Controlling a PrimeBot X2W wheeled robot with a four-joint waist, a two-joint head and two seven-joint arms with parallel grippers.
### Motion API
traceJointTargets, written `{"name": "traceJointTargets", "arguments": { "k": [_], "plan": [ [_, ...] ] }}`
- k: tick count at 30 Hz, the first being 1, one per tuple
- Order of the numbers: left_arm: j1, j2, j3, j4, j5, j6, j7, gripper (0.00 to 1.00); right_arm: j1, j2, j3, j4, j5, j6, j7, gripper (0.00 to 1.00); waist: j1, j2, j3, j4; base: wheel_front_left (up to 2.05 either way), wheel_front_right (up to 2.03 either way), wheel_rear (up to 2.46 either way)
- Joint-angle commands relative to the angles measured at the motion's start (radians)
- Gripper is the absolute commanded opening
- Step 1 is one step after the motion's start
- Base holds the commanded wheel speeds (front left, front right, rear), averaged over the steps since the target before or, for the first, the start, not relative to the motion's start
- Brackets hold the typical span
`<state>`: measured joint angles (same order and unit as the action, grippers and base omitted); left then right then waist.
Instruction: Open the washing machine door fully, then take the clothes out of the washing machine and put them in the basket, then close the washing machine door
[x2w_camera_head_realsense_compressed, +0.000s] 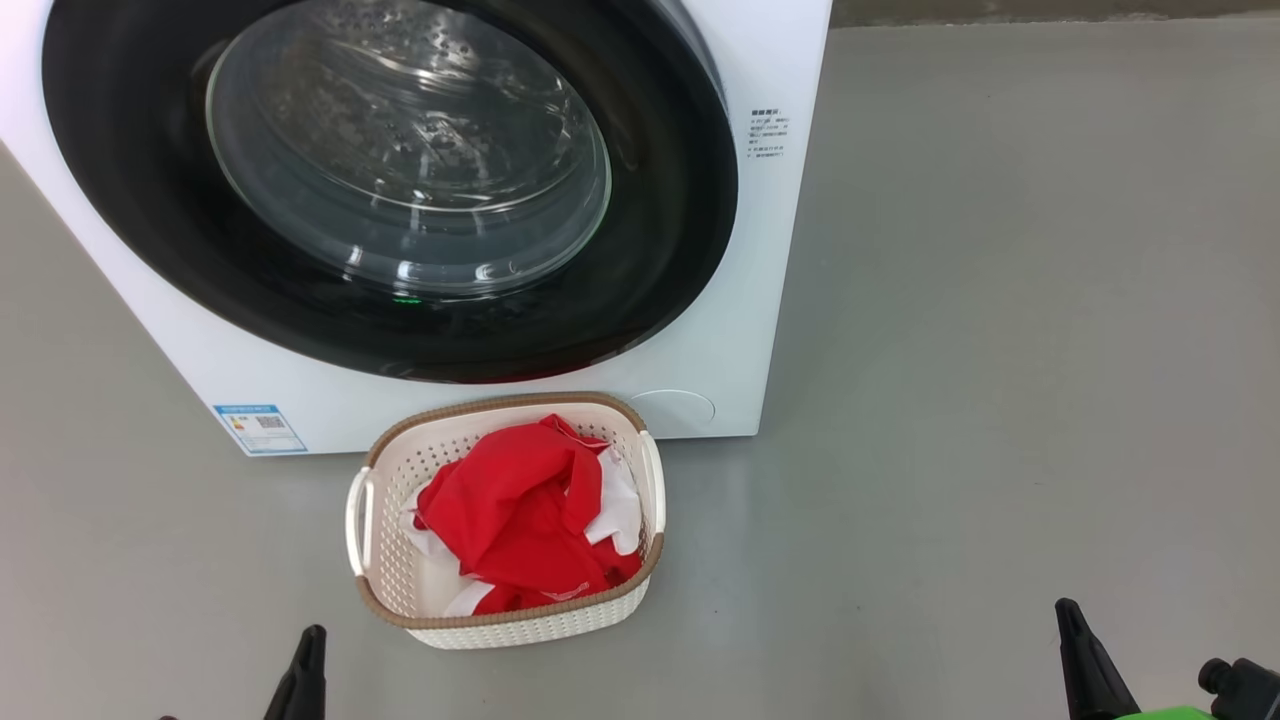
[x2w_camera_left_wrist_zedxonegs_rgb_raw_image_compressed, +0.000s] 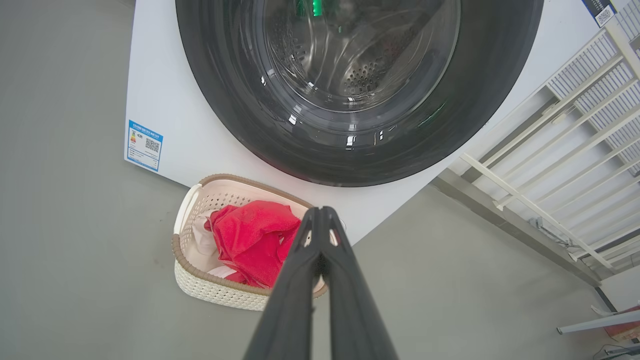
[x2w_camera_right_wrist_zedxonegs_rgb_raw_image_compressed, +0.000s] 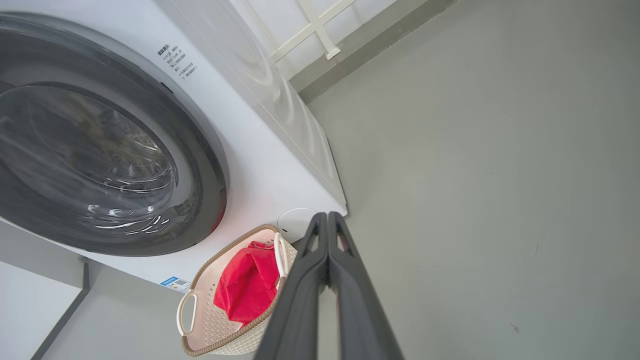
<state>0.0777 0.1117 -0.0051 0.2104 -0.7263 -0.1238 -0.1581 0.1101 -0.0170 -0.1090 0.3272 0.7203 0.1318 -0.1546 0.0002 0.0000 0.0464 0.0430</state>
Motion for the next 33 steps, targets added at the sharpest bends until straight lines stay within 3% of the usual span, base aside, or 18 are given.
{"name": "traceJointTargets", "arguments": {
  "k": [1, 33],
  "plan": [
    [-0.036, 0.009, 0.019, -0.017, -0.027, -0.002, 0.007, 0.00, -0.038, -0.016, 0.005, -0.026, 0.026, 0.000, 0.004, 0.00, -0.0001, 0.0000, -0.001, -0.001, 0.00, 0.00, 0.00],
    [-0.089, -0.010, 0.047, 0.001, -0.344, -0.004, 0.096, 0.00, -0.103, -0.024, 0.004, -0.046, 0.341, -0.001, 0.097, 0.00, -0.0001, 0.0000, -0.016, -0.016, 0.00, 0.00, 0.00]
  ]
}}
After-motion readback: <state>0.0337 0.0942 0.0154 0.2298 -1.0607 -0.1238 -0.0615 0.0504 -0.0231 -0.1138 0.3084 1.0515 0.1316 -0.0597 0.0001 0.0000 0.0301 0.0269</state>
